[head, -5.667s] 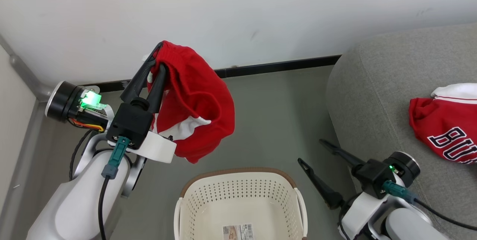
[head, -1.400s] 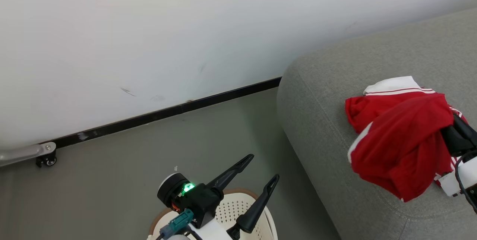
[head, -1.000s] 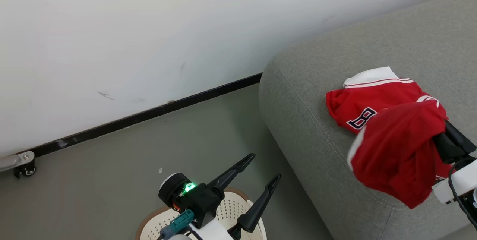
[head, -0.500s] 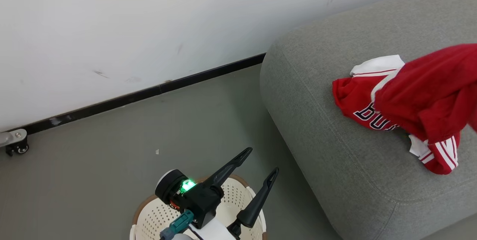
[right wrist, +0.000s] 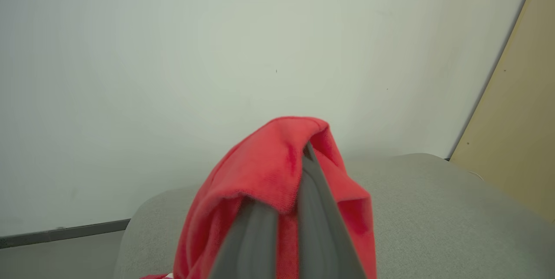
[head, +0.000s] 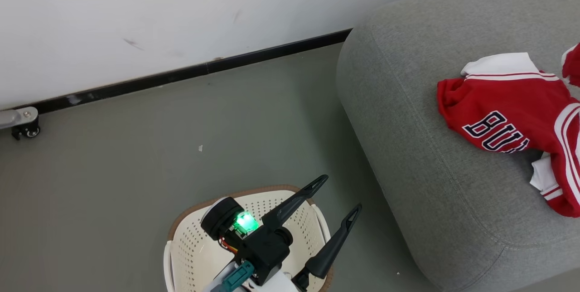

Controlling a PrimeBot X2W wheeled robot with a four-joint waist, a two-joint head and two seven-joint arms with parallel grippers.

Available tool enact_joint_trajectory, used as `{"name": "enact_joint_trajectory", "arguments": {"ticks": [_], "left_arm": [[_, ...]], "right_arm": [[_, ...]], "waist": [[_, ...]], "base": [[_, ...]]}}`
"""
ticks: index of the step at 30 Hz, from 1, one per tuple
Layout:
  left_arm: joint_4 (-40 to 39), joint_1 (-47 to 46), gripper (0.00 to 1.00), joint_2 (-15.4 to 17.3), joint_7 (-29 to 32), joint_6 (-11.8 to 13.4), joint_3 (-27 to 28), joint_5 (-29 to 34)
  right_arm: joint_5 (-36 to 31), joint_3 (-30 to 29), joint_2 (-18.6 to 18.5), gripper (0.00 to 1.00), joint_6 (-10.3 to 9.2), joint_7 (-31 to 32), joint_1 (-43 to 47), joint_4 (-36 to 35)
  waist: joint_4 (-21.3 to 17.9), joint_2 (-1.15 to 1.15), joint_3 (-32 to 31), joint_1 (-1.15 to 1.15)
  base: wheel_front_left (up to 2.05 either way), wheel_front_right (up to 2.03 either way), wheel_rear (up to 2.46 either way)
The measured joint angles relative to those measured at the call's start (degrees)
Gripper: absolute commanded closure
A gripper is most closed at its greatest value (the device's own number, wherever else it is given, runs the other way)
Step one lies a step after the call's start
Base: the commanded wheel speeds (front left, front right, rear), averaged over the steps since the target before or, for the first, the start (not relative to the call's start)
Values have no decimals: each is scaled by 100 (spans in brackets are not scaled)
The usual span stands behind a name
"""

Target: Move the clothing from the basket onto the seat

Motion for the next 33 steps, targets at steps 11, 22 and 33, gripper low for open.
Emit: {"name": "enact_joint_trajectory", "arguments": {"ticks": [11,22,33], "left_arm": [[-311,-414,0,12,225,-12,-144,233],[-415,-772,0,14,363,-164,-250,333],[-413,-1098,0,12,374,-261,-249,410]], "right_arm": [[-369,-256,151,100,0,-85,-526,697],[-350,-434,609,100,0,-143,-90,1416],[-166,-573,1015,100,0,-192,219,1729]], "waist": [[324,0,610,0],[477,0,1135,0],[430,0,1557,0]], "base": [[0,0,0],[0,0,0],[0,0,0]]}}
